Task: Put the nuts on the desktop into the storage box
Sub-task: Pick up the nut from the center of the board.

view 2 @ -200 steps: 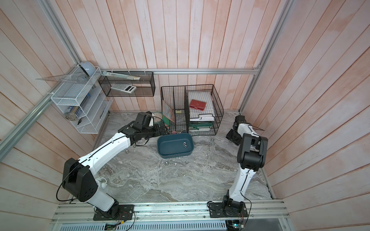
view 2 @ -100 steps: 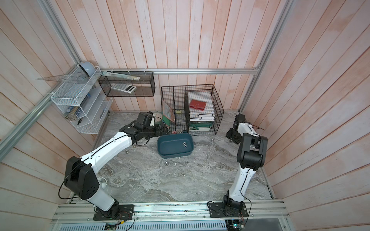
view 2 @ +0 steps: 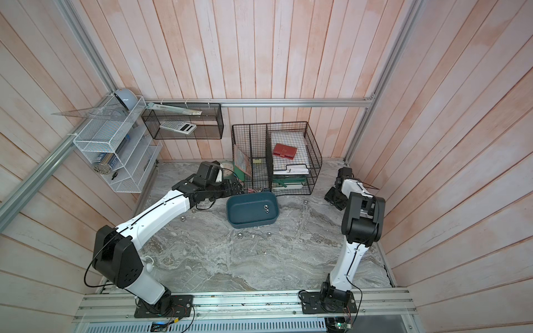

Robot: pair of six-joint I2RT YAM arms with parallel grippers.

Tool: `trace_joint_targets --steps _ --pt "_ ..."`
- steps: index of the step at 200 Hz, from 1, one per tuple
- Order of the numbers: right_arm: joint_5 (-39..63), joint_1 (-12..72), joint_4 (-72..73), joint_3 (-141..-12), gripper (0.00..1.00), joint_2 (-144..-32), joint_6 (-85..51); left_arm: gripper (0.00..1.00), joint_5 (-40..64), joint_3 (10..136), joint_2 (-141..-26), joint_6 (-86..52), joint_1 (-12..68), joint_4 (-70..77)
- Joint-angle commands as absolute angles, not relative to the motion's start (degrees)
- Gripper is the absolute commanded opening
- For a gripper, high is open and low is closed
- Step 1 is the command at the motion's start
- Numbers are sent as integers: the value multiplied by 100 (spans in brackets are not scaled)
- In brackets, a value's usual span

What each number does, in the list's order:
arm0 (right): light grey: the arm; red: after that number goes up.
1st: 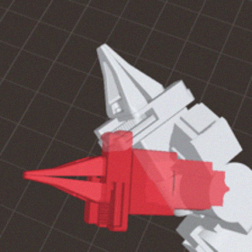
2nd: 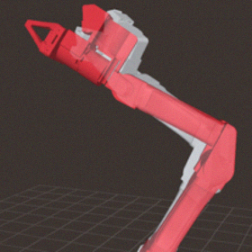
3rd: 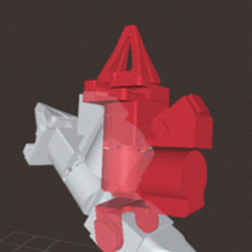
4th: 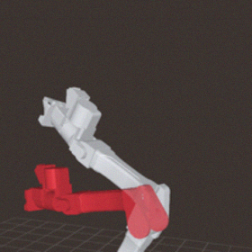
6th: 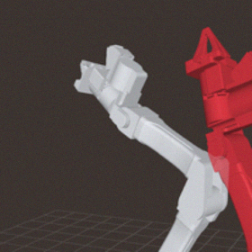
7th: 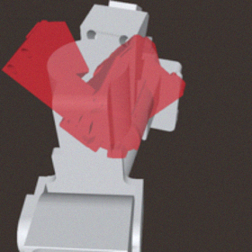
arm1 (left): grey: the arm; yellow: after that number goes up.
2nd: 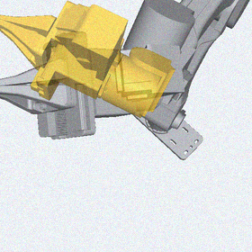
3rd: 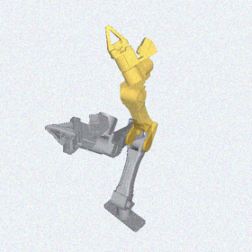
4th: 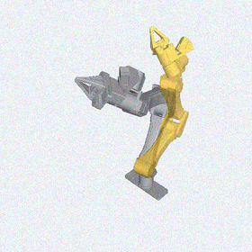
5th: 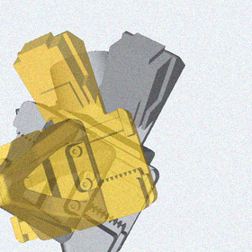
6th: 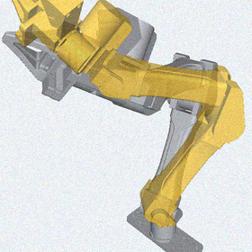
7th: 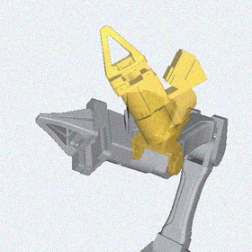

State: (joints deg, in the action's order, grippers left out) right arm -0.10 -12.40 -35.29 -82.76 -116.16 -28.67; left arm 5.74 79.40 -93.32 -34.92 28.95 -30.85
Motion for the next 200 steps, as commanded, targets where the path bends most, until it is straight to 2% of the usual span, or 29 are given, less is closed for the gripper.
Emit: trace_joint_targets --steps 1,44,67,128,200 --pt "82 -1300 -3536 -8320 53 -11599 -2815 100 566 7900 -9229 -3467 2905 -3032" --pt "241 -1319 -3725 -8595 52 -11854 -2769 100 602 7901 -9246 -3480 2909 -3014" --pt "285 -1304 -3997 -8840 44 -12215 -2776 100 574 7917 -9238 -3463 2909 -3051" --pt "181 -1248 -3872 -8842 44 -12319 -2768 100 416 7866 -9141 -3454 2903 -3148" --pt "167 -1160 -3756 -8446 26 -11961 -2795 100 431 7857 -9119 -3463 2900 -3121"
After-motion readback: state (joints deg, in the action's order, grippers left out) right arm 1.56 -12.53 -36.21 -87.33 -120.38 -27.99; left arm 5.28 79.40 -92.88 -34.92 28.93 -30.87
